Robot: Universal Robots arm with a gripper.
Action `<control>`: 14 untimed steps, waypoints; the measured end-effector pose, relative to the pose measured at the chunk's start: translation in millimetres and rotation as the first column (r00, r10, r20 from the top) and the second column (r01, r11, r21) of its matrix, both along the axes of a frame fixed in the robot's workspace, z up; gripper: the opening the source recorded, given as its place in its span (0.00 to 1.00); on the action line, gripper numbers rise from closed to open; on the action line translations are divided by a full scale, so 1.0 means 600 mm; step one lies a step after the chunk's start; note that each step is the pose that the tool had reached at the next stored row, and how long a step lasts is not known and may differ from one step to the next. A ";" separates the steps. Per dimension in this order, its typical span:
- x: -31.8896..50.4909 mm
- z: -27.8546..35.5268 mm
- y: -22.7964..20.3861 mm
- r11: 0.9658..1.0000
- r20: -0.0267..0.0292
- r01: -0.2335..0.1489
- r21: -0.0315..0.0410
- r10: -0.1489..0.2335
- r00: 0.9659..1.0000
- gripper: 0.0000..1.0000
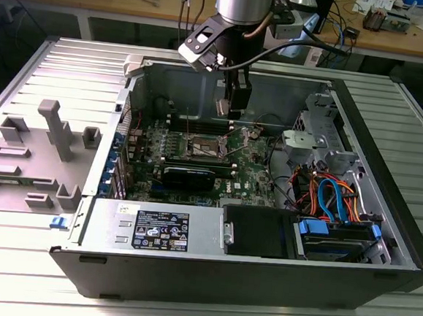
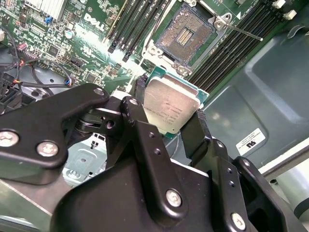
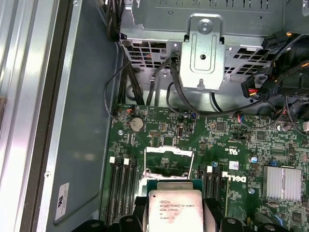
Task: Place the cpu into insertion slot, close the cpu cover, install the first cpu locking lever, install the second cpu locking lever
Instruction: 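Place the cpu into insertion slot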
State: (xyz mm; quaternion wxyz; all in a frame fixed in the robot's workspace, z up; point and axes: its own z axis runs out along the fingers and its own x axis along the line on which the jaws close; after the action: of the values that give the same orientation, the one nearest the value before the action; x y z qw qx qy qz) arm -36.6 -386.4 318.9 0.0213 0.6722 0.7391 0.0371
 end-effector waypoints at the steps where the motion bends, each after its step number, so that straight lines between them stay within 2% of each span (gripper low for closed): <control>1: 0.000 0.000 0.0000 1.000 0.000 0.000 0.000 0.000 1.000 0.54; 8: 0.000 -0.001 0.0001 1.000 0.000 0.000 0.000 0.000 1.000 0.54; 11: -0.002 -0.008 0.0000 1.000 0.000 0.016 0.000 -0.016 1.000 0.54; 14: -0.004 -0.020 0.0000 0.999 0.000 0.044 -0.001 -0.044 0.999 0.54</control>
State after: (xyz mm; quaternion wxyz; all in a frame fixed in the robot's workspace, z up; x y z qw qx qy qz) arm -38.7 -386.4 307.1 0.0223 0.6882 0.7243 0.0362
